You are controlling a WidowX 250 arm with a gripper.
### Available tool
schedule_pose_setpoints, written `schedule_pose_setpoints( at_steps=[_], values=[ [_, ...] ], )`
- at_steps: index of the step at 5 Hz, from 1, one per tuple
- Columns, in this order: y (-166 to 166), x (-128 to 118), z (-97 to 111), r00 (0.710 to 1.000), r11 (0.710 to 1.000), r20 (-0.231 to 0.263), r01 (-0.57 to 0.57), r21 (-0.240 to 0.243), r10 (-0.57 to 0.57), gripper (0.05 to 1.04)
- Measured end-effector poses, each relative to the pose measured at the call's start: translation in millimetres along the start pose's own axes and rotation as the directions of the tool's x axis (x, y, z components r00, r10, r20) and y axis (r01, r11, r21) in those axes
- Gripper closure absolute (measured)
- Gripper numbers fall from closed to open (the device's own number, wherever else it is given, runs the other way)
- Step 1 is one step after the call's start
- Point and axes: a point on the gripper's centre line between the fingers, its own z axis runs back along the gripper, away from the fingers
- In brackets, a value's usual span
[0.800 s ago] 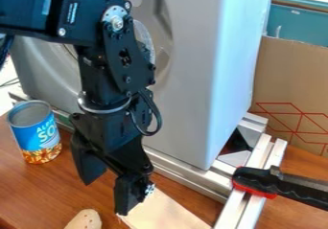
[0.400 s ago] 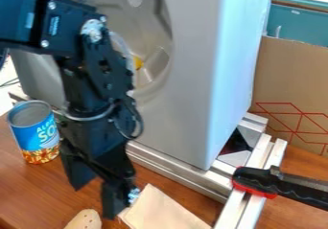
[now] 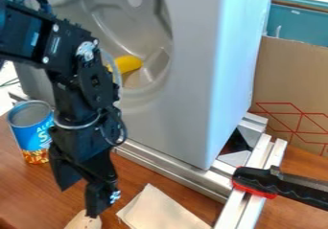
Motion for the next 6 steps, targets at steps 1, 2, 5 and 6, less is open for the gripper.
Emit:
schedule_pose_setpoints(
  at_steps=[1, 2, 5, 6],
  values=[
    [12, 4, -20, 1.0, 0.998, -0.026, 0.013, 0.061, -0.011, 0.085],
    [27, 0, -36, 0.999, 0.996, -0.048, -0.001, 0.085, 0.005, 0.085],
    [26, -10, -62, 0.997, 1.0, -0.068, 0.025, -0.008, -0.025, 0.085],
    [9, -15, -53, 0.997, 0.995, 0.016, 0.07, -0.078, -0.069, 0.085]
  ],
)
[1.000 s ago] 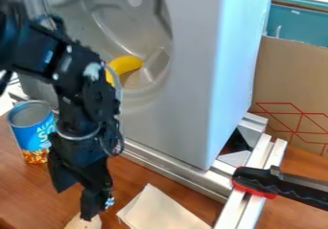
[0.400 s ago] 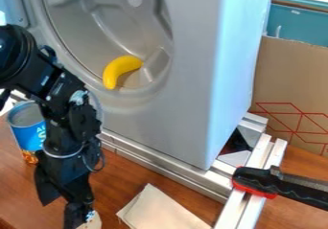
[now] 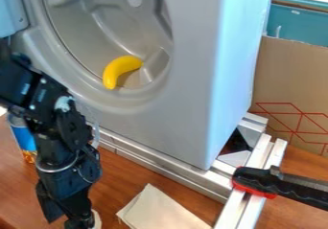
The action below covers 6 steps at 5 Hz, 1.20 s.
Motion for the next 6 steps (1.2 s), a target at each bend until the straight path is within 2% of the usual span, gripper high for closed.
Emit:
schedule_pose_setpoints(
  at_steps=[1, 2, 3, 4, 5, 6],
  values=[
    [-13, 1, -1, 0.999, 0.999, 0.025, 0.031, -0.035, -0.03, 0.085],
    [-8, 1, -18, 0.999, 1.0, -0.042, -0.023, 0.012, 0.024, 0.085],
    [8, 7, -29, 0.991, 0.993, -0.09, -0.087, 0.083, 0.094, 0.085],
    [14, 10, -33, 0.988, 0.989, -0.103, -0.1, 0.113, 0.112, 0.121],
    [13, 9, -41, 0.987, 0.991, -0.123, -0.089, 0.103, 0.101, 0.393],
    [9, 6, -40, 0.988, 0.993, -0.12, -0.087, 0.086, 0.097, 0.536]
  ],
)
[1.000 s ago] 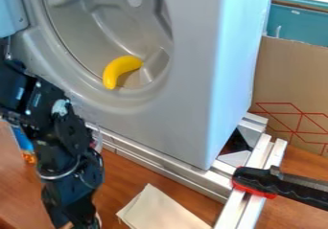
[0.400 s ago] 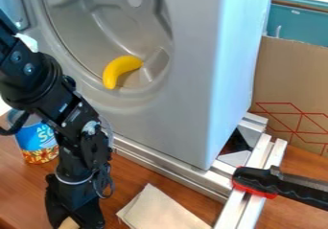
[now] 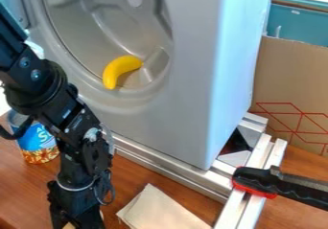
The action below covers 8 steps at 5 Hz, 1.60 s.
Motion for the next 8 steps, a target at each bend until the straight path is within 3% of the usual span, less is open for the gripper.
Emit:
schedule_pose_setpoints(
  at_steps=[1, 2, 3, 4, 5, 6, 7, 8],
  values=[
    [-1, -6, 16, 0.998, 1.0, 0.057, 0.008, -0.028, -0.006, 0.548],
    [3, -9, 23, 0.997, 0.999, 0.079, -0.01, -0.04, 0.013, 0.548],
    [10, -6, 48, 0.99, 0.999, 0.135, -0.041, -0.026, 0.044, 0.548],
    [21, 13, 88, 0.963, 0.995, 0.253, -0.1, -0.006, 0.099, 0.548],
    [36, 39, 123, 0.887, 0.962, 0.391, -0.272, 0.008, 0.247, 0.548],
    [31, 70, 147, 0.839, 0.936, 0.465, -0.347, 0.058, 0.283, 0.548],
    [45, 87, 168, 0.809, 0.915, 0.509, -0.391, 0.095, 0.294, 0.548],
    [66, 106, 180, 0.777, 0.87, 0.547, -0.466, 0.164, 0.313, 0.548]
  ],
)
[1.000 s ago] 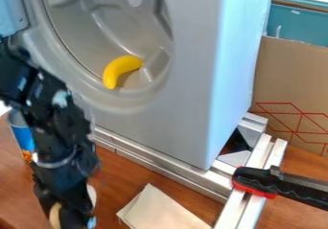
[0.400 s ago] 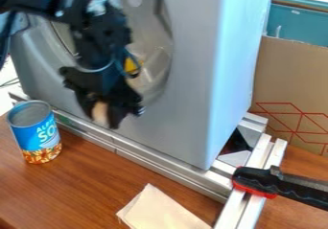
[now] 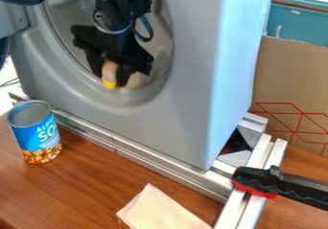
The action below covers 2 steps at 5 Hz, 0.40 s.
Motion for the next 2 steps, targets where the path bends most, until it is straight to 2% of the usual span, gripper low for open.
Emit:
schedule_pose_setpoints(
  at_steps=[1, 2],
  values=[
    [14, 14, -3, 1.0, 0.998, 0.005, -0.027, 0.048, 0.026, 0.549],
    [31, 27, -23, 0.998, 0.993, -0.041, -0.047, 0.107, 0.052, 0.548]
  ],
)
